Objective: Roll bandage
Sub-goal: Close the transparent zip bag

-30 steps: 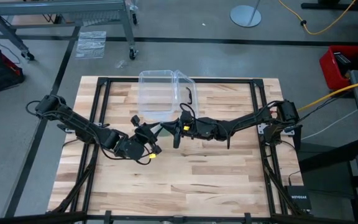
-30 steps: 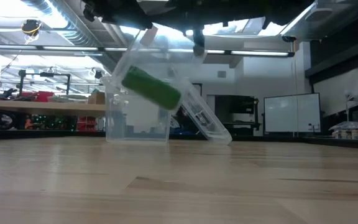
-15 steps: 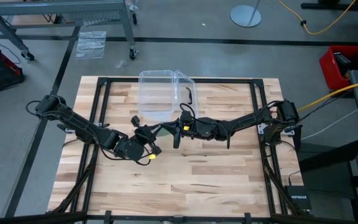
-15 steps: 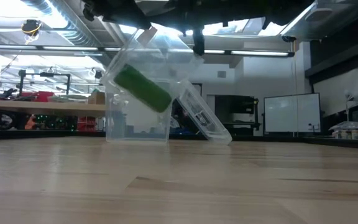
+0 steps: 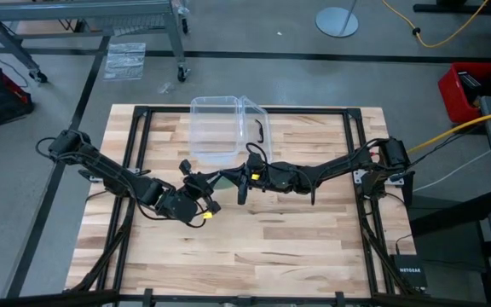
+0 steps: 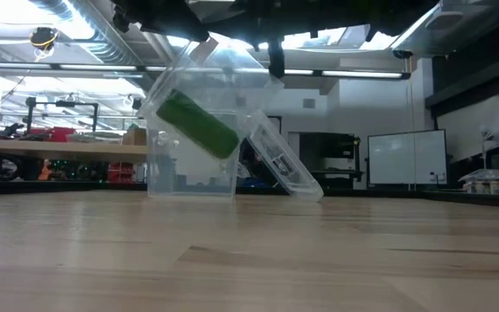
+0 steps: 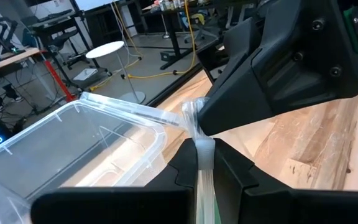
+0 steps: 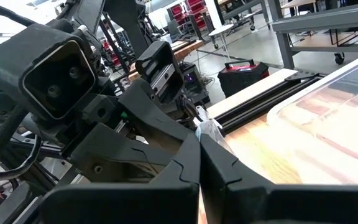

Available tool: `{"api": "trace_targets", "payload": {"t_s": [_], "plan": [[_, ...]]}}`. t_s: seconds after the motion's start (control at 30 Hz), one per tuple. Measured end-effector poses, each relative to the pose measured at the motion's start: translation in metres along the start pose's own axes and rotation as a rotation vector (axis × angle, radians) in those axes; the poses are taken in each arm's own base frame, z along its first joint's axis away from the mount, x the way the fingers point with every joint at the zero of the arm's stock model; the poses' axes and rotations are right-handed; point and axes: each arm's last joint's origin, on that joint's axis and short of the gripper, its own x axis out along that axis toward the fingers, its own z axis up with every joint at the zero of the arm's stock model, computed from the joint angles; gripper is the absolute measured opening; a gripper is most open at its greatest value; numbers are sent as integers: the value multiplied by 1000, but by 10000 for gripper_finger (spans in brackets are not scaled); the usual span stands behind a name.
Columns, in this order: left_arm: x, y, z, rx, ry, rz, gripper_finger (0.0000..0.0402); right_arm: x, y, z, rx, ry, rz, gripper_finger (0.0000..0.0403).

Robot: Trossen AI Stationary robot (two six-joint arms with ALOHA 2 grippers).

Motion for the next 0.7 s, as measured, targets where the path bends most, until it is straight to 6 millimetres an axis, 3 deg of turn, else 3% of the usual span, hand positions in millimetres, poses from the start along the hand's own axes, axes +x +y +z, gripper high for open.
{"api": "trace_targets", "payload": {"t_s": [0.53, 0.7], "plan": [[-1, 0, -3, 14, 25, -22, 15, 0, 0, 1, -13, -16, -13, 0], [-1, 2, -13, 30, 80, -28, 15, -1, 2, 7, 0, -65, -3, 0]]}}
